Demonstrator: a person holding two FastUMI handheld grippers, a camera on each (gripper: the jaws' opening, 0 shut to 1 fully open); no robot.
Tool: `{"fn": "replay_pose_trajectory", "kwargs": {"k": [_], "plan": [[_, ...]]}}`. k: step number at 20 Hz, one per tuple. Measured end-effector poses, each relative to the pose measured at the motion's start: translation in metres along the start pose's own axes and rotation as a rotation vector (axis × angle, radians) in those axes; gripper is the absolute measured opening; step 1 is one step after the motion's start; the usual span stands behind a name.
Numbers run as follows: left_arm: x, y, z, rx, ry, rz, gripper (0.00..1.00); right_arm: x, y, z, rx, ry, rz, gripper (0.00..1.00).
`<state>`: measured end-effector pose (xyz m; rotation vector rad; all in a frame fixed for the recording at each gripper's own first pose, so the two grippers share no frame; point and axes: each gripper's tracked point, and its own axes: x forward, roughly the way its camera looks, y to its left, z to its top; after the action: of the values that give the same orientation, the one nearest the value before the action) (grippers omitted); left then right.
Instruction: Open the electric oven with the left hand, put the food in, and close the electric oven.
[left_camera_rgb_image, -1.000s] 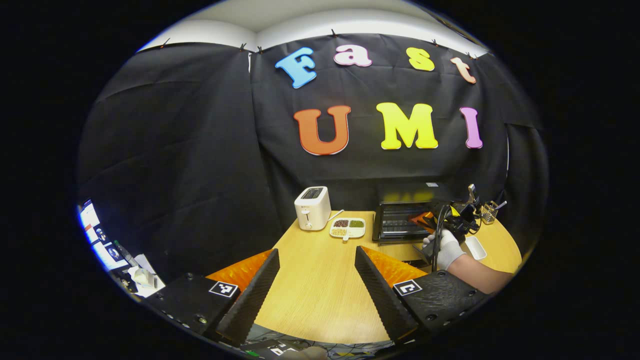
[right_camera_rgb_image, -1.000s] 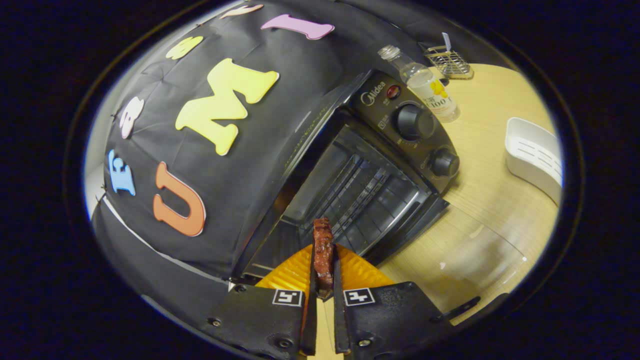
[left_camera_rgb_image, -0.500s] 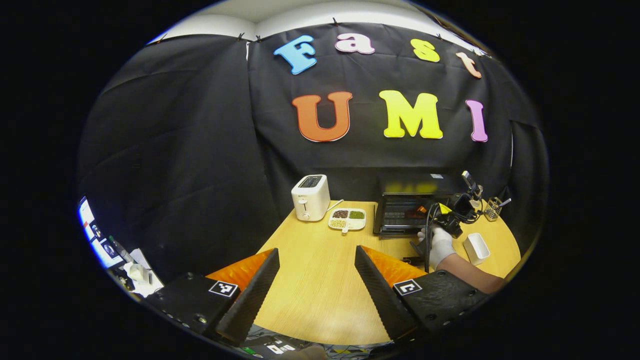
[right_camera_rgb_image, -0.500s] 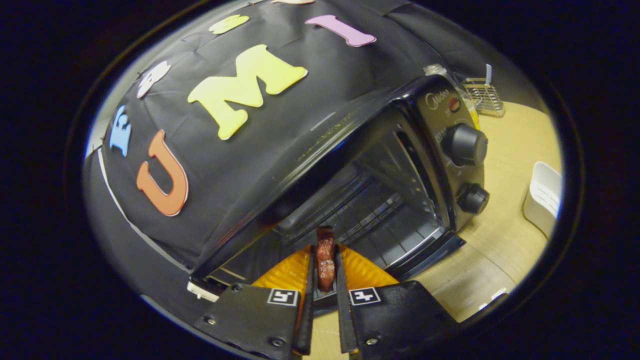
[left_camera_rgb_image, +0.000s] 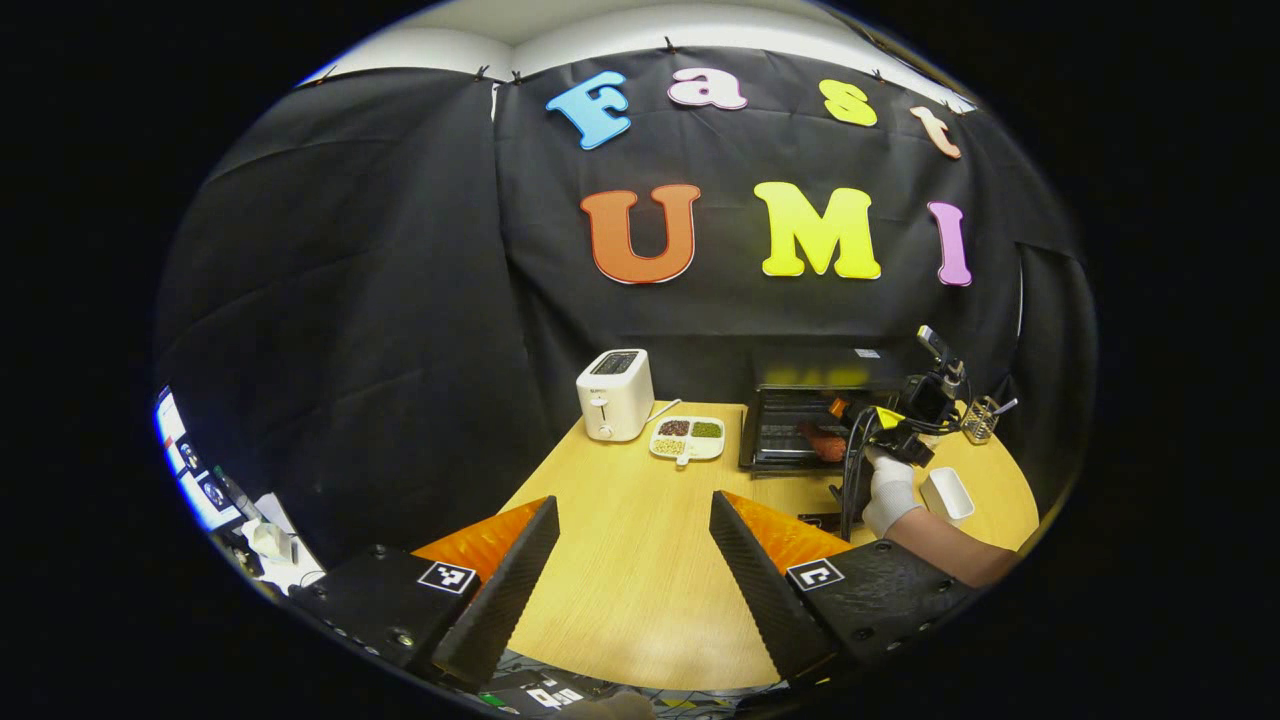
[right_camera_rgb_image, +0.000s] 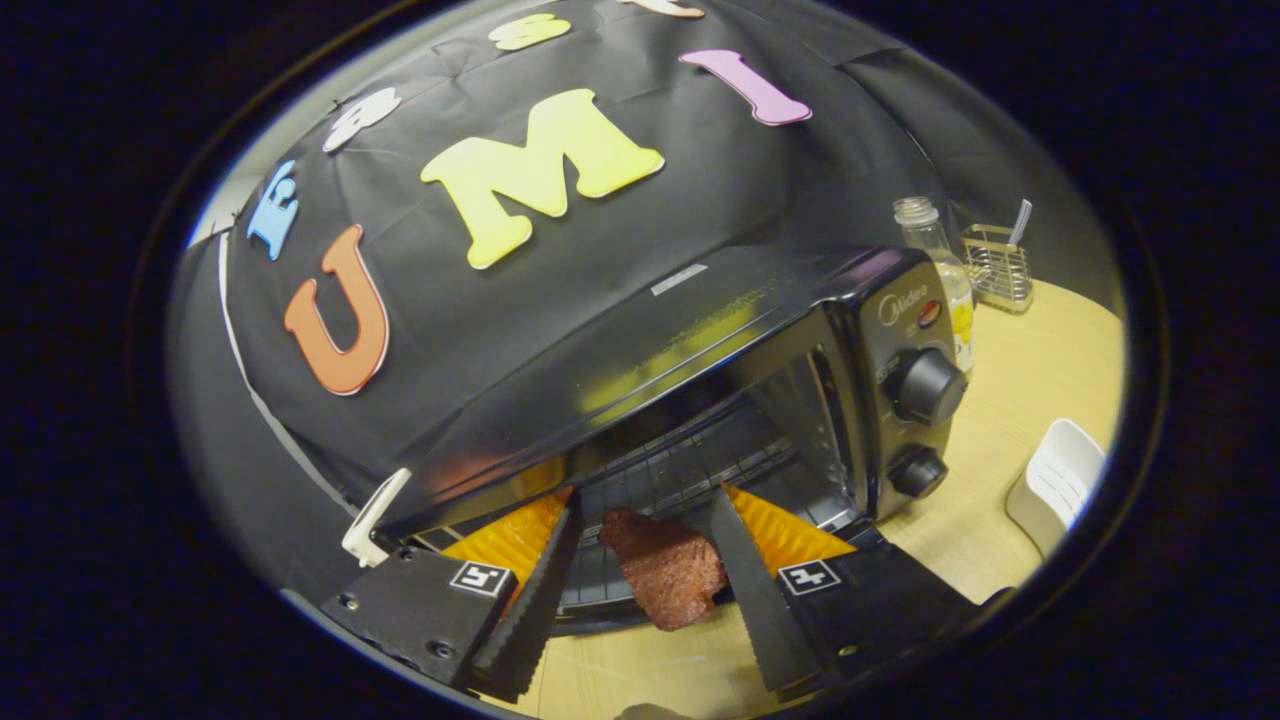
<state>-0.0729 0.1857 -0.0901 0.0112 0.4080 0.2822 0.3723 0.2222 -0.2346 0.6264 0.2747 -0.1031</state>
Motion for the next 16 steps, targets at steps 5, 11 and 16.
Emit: {"fn": "replay_pose_trajectory", "kwargs": {"k": [5,11,16], "plan": [[-0.022,-0.007,0.004,0.003,-0.041,-0.007,0.97,-0.056,0.01,0.03,-0.153,-0.034,0.064,0.83],[-0.069,-0.03,-0.006,0.003,-0.113,-0.043,0.97,-0.185,0.012,0.08,-0.307,-0.083,0.177,0.95],[-0.094,-0.072,-0.021,-0.008,-0.164,-0.148,0.97,-0.31,-0.039,0.139,-0.46,-0.116,0.17,1.0]]}}
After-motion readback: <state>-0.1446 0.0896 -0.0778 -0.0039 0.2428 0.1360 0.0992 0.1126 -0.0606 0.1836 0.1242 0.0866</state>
